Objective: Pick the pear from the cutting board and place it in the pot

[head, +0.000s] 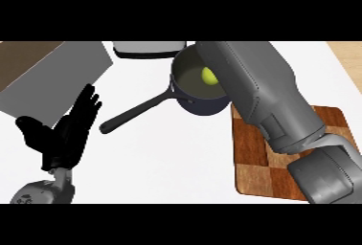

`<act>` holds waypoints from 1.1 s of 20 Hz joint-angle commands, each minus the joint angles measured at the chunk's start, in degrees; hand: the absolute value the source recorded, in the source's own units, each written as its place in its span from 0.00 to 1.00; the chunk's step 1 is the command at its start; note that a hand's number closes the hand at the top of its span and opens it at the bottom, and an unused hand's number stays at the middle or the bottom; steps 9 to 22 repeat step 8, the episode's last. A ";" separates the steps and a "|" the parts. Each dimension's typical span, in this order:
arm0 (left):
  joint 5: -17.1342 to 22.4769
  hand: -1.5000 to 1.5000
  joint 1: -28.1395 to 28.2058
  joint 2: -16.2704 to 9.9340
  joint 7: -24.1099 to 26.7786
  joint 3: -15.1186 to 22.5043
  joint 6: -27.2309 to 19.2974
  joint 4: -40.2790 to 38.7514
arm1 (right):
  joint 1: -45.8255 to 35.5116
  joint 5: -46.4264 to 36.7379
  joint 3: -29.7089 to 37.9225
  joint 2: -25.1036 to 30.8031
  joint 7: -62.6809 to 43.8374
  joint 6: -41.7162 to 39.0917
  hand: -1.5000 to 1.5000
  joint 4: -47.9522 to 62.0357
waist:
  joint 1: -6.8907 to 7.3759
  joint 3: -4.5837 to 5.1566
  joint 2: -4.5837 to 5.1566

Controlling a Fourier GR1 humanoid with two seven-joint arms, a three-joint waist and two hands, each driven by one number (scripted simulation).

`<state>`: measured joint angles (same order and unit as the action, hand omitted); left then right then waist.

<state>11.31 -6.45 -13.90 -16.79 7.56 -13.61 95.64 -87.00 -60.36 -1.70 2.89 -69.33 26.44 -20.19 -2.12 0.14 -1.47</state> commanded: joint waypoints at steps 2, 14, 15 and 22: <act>0.42 0.50 0.39 -0.29 -0.28 -0.52 0.24 -0.09 | -1.17 -7.33 -1.18 0.79 -15.78 17.35 0.00 -3.44 | -0.72 0.11 -0.49; -0.12 0.50 0.89 -0.03 -0.20 -0.55 -0.50 -0.19 | -1.55 -15.67 -0.36 2.98 -15.79 18.90 0.00 -5.37 | -2.98 0.16 -1.59; -0.12 0.50 0.89 -0.03 -0.20 -0.55 -0.50 -0.19 | -1.55 -15.67 -0.36 2.98 -15.79 18.90 0.00 -5.37 | -2.98 0.16 -1.59; -0.12 0.50 0.89 -0.03 -0.20 -0.55 -0.50 -0.19 | -1.55 -15.67 -0.36 2.98 -15.79 18.90 0.00 -5.37 | -2.98 0.16 -1.59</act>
